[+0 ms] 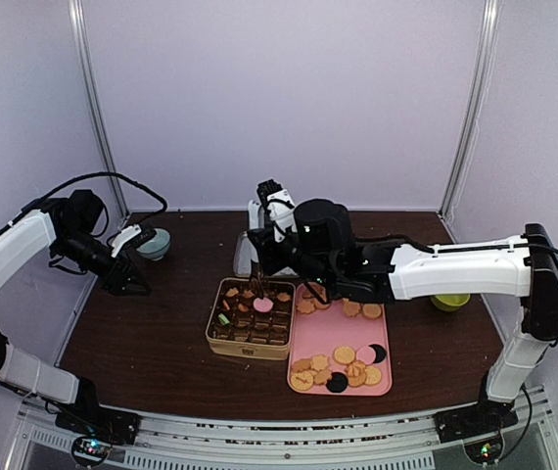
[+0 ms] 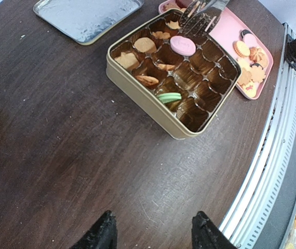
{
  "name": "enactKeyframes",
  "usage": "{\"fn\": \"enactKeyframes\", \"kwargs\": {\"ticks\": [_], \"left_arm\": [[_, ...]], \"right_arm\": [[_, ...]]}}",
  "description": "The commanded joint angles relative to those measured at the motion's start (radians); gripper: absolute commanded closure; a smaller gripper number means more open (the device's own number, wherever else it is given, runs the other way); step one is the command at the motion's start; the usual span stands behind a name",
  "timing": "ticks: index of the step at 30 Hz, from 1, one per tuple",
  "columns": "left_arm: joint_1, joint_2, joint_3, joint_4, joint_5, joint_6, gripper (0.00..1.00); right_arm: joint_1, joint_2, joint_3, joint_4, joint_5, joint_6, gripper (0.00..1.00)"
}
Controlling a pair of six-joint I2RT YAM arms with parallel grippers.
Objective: Pack the cookies
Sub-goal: Adjust the fake cookies in the empty pocket of the box.
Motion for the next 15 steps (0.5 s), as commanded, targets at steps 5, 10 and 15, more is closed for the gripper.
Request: {"fn": "enactKeyframes", "kwargs": {"ticks": [5, 10, 15], "left_arm": [[0.009, -0.008, 0.016, -0.007, 0.009, 0.02, 0.47], [0.009, -0.016, 0.015, -0.008, 0.01, 0.019, 0.46], [0.01, -0.022, 0.011, -0.008, 0.009, 0.018, 0.46]], "right_arm": [[-0.017, 0.022, -0.007, 0.038, 0.001, 0.017, 0.65], [-0.015, 0.019, -0.026, 0.062, -0.018, 0.034, 0.61], [0.004, 0.027, -0.026, 0.063, -0.026, 0.032, 0.61]]}}
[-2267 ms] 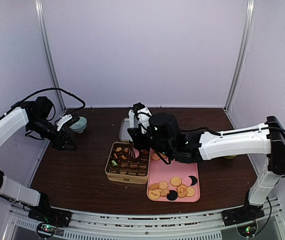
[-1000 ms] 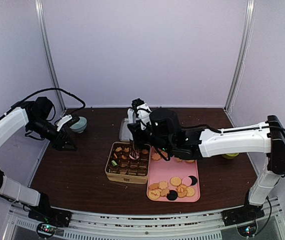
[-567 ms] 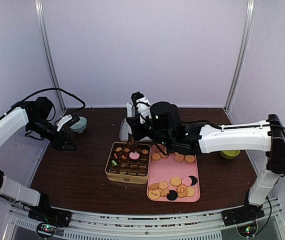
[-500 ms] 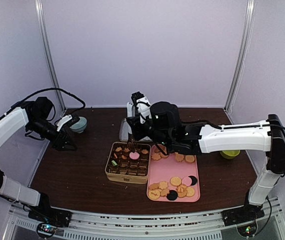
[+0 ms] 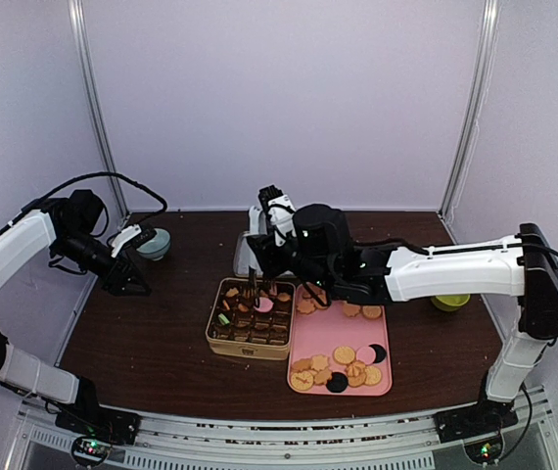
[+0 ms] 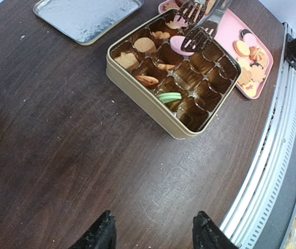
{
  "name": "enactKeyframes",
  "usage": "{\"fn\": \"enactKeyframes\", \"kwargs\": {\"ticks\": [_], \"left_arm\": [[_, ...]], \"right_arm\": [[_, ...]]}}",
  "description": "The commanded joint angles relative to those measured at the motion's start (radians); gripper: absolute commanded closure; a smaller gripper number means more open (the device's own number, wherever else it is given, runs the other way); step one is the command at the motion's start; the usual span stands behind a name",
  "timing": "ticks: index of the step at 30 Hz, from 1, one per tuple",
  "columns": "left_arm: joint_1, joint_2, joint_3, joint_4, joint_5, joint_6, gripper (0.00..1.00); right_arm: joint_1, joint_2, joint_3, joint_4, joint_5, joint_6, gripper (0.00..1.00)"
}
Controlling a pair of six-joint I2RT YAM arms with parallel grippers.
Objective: Pack the cookies
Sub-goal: Adjust the fake cookies in the empty pocket of the box.
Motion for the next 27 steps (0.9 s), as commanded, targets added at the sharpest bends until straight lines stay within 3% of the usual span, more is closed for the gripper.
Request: {"fn": "enactKeyframes", "kwargs": {"ticks": [1, 27], "left_arm": [[0.01, -0.022, 0.011, -0.008, 0.007, 0.013, 0.46], [0.01, -0.027, 0.002, -0.021, 0.026, 0.024, 0.47]], "right_arm": [[0.017, 0.011, -0.005, 0.049, -0.016, 0.007, 0.61], [0.056, 0.074, 0.04, -0.002, 0.054, -0.124, 0.65]]}}
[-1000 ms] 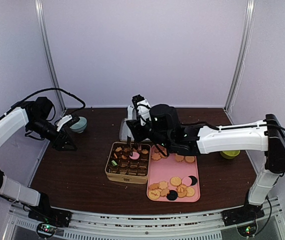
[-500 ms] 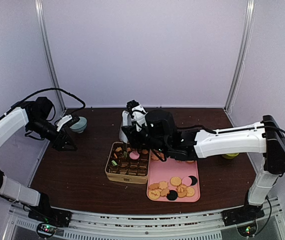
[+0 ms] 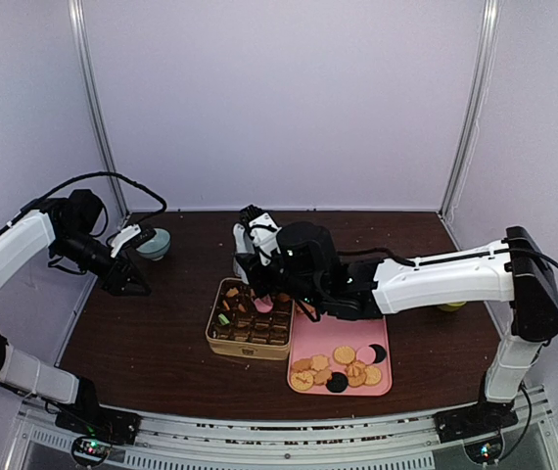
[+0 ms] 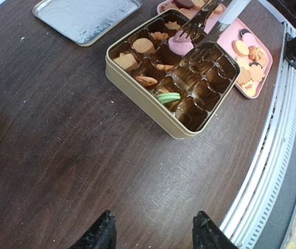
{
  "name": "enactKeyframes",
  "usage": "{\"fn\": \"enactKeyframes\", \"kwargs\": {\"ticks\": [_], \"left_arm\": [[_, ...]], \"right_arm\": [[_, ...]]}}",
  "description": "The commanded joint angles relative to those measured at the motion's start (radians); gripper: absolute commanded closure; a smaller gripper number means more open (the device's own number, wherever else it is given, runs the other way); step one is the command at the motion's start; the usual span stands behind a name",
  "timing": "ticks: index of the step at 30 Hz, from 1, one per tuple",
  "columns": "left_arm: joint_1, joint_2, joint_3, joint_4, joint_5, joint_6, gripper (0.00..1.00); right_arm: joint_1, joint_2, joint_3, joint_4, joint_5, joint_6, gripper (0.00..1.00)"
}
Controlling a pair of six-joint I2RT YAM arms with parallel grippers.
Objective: Pack the cookies
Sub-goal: Adjust the fake cookies in the empty pocket of the box.
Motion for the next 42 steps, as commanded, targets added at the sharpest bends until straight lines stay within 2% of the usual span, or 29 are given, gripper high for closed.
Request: {"fn": "enactKeyframes", "kwargs": {"ticks": [1, 27, 31, 42], "left_arm": [[0.01, -0.018, 0.001, -0.018, 0.023, 0.02, 0.47], [0.009, -0.017, -0.01, -0.017, 0.05, 0.008, 0.47], [0.01, -0.021, -0.013, -0.017, 0.053, 0.009, 0.47], [0.009, -0.013, -0.001, -0.018, 0.062, 0.007, 0.47]], "right_arm": [[0.005, 0.027, 0.043, -0.018, 0.041, -0.049, 0.65], [-0.012, -0.009, 0.054, -0.022, 0.062, -0.084, 0.73], [-0.014, -0.015, 0.054, -0.022, 0.062, -0.084, 0.76], [-0.049, -0.045, 0.06, -0.026, 0.054, -0.064, 0.77]]}}
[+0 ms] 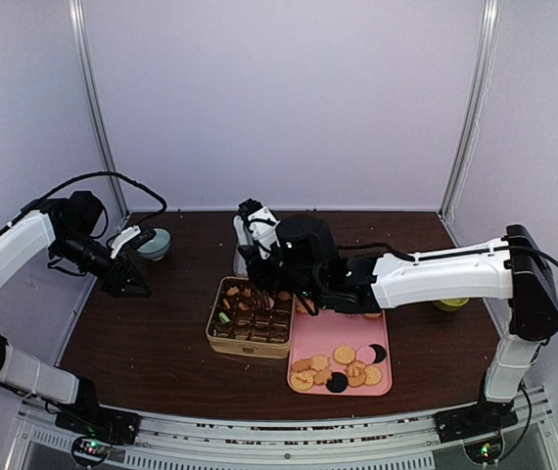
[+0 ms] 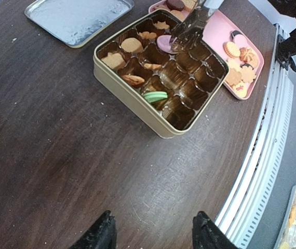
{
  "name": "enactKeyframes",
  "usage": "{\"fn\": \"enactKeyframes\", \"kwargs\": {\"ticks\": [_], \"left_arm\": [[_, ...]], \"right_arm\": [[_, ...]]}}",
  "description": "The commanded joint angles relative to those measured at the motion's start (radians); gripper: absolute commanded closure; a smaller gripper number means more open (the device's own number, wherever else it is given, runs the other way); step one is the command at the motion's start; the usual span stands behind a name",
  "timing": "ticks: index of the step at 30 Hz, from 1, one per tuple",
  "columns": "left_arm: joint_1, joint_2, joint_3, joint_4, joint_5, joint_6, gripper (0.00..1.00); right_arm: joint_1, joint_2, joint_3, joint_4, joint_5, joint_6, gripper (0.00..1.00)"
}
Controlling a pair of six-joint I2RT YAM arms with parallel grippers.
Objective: Pack the cookies
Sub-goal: Adjust the fake cookies in the empty pocket of the box.
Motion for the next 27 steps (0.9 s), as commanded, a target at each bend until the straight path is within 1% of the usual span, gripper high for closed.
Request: {"fn": "enactKeyframes", "kwargs": {"ticks": [1, 7, 15, 27], "left_arm": [[0.009, -0.011, 0.004, 0.003, 0.028, 0.005, 0.47], [0.009, 0.001, 0.011, 0.003, 0.034, 0.007, 0.47], [0.01, -0.002, 0.003, 0.0, 0.027, 0.016, 0.47], [0.009, -0.009, -0.002, -0.001, 0.027, 0.022, 0.47]], "right_arm": [[-0.035, -0.059, 0.019, -0.003, 0.036, -0.015, 0.77], [-0.066, -0.079, -0.004, 0.027, -0.018, 0.065, 0.7], [-0.087, -0.086, -0.035, 0.051, -0.035, 0.109, 0.69], [-0.101, -0.112, -0.05, 0.048, -0.025, 0.097, 0.66]]}}
